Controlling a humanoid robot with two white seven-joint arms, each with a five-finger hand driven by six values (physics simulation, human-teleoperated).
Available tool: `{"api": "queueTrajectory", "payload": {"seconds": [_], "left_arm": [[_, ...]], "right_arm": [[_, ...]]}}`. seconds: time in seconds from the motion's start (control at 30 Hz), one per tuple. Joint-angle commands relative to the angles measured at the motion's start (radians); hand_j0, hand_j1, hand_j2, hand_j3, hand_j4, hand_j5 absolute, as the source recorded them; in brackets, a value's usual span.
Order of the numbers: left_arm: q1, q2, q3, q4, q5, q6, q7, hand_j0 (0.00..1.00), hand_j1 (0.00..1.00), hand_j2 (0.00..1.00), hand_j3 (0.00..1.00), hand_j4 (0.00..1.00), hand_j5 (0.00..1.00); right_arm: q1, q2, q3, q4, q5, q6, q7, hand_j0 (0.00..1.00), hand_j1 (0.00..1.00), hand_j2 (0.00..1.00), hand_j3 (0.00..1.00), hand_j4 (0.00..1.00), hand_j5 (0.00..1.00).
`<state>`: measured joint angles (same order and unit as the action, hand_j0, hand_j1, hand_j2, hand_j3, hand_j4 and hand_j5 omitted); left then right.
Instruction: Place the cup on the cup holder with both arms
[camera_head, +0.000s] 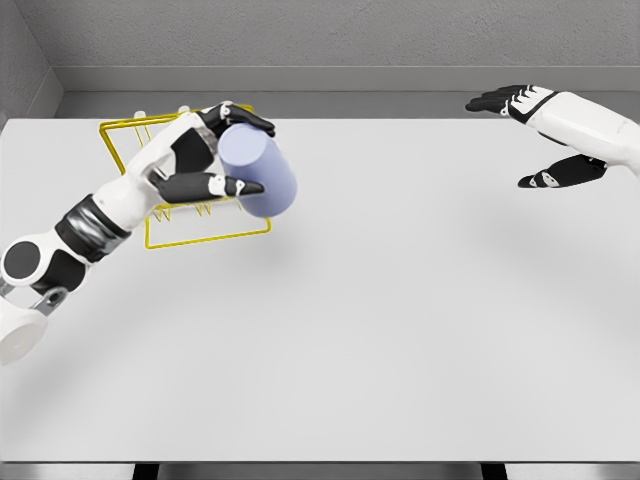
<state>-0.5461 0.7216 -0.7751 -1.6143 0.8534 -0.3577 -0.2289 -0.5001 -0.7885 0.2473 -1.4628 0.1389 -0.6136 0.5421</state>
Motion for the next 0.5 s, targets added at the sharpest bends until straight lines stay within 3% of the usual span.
{"api": "queueTrajectory", "payload": {"seconds": [0.0,0.47], "left_arm": [[0.000,0.001,0.005,0.013,0.012,0.000,0.000,0.57,0.57,0.57,0.57,0.57,0.57],[-0.031,-0.001,0.005,0.063,0.026,0.002,0.000,0.57,0.57,0.57,0.57,0.57,0.57]], "right_arm": [[0.000,-0.001,0.000,-0.001,-0.007,0.003,-0.001,1.00,1.00,1.00,1.00,1.00,1.00],[0.000,-0.001,-0.002,-0.001,-0.008,0.003,-0.002,1.00,1.00,1.00,1.00,1.00,1.00]]}}
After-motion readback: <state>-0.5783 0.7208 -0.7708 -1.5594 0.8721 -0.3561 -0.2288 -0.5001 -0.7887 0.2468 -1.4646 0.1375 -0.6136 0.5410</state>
